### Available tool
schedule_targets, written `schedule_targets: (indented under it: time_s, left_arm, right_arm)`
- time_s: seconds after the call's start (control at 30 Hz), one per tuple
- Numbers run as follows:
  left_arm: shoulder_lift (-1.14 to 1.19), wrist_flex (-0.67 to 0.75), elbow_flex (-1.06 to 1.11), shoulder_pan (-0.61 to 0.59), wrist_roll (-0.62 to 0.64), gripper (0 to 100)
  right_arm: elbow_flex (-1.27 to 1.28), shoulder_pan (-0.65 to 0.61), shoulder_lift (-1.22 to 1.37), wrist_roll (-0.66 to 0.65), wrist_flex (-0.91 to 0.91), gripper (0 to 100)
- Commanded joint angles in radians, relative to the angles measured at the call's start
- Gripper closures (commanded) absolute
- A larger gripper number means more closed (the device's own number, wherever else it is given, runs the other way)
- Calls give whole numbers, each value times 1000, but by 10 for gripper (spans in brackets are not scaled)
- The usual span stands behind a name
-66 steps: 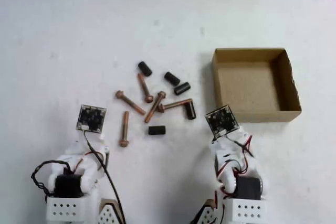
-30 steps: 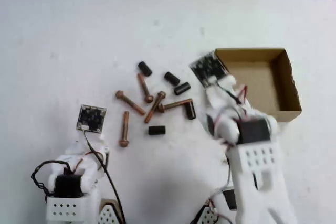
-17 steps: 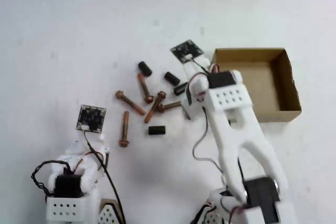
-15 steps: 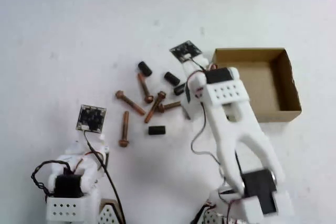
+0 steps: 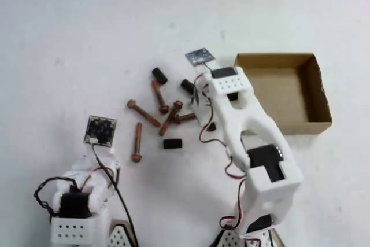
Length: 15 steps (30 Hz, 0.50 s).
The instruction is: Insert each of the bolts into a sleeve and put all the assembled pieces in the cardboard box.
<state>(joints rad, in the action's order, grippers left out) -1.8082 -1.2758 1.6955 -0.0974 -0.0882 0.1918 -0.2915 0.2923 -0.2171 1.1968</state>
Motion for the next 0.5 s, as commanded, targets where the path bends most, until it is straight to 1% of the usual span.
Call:
schedule_targets:
  time_s: [0.0,0.23,0.3,0.4,0.43,0.47]
  left_arm:
    - [-10,-9,-2,-4,0,976]
    - [-10,-9,-2,-4,0,976]
    - [-10,-9,-2,-4,0,976]
    - [-10,-9,-2,-4,0,976]
    - [-10,-9,-2,-4,0,976]
    - [-10,-9,-2,-4,0,976]
  right_arm:
    - [-75,-5,30,6,-19,839]
    - [-126,1,125,-2,-19,842]
    - [-140,2,131,-3,-19,875]
    - [-153,2,133,-3,-19,971]
    - [-158,2,134,-3,-19,988]
    - [-160,2,137,-3,-19,978]
